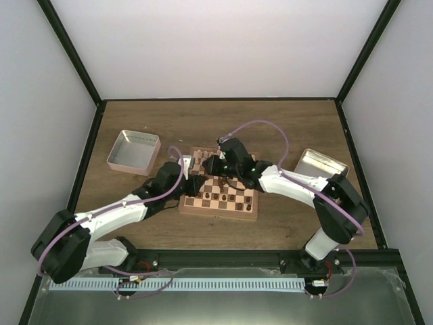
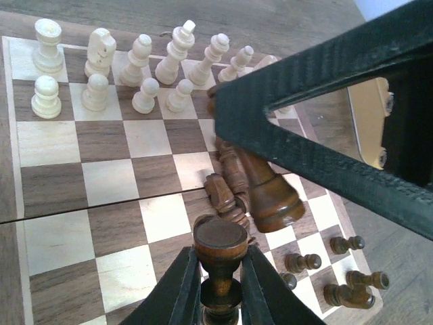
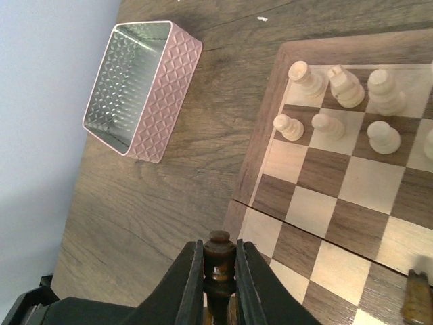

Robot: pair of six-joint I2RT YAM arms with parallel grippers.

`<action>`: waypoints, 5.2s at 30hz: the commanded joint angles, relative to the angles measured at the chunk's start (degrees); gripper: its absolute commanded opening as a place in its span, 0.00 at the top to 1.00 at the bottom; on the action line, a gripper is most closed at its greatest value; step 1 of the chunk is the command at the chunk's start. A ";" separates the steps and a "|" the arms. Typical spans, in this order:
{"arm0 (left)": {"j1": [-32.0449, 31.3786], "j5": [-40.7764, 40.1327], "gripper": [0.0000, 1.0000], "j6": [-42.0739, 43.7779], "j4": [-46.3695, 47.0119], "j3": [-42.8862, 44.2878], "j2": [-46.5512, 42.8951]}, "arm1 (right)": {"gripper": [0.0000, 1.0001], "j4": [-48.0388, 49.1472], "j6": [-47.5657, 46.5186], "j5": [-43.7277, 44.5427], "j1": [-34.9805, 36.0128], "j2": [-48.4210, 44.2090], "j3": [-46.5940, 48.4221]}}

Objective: Set up the chess pieces on the board
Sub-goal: Pick up the chess piece from the chessboard, then place the chess piece on the chessboard.

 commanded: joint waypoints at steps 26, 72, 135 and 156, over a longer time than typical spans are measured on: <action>8.30 4.33 0.71 -0.82 -13.38 10.15 13.06 | 0.92 -2.67 -1.28 7.37 -0.12 -9.52 -4.75; 9.27 26.01 0.57 -8.98 18.68 -1.49 -3.28 | 0.91 9.33 9.83 -8.81 -0.12 -12.34 -4.29; 7.08 33.99 0.94 27.21 -13.60 11.93 -8.67 | 0.48 -25.69 -16.46 -15.64 -3.25 -14.54 12.91; 6.72 15.50 0.42 19.59 -19.55 12.32 -15.18 | 0.88 -3.86 -22.48 -1.08 -2.29 -23.80 -6.90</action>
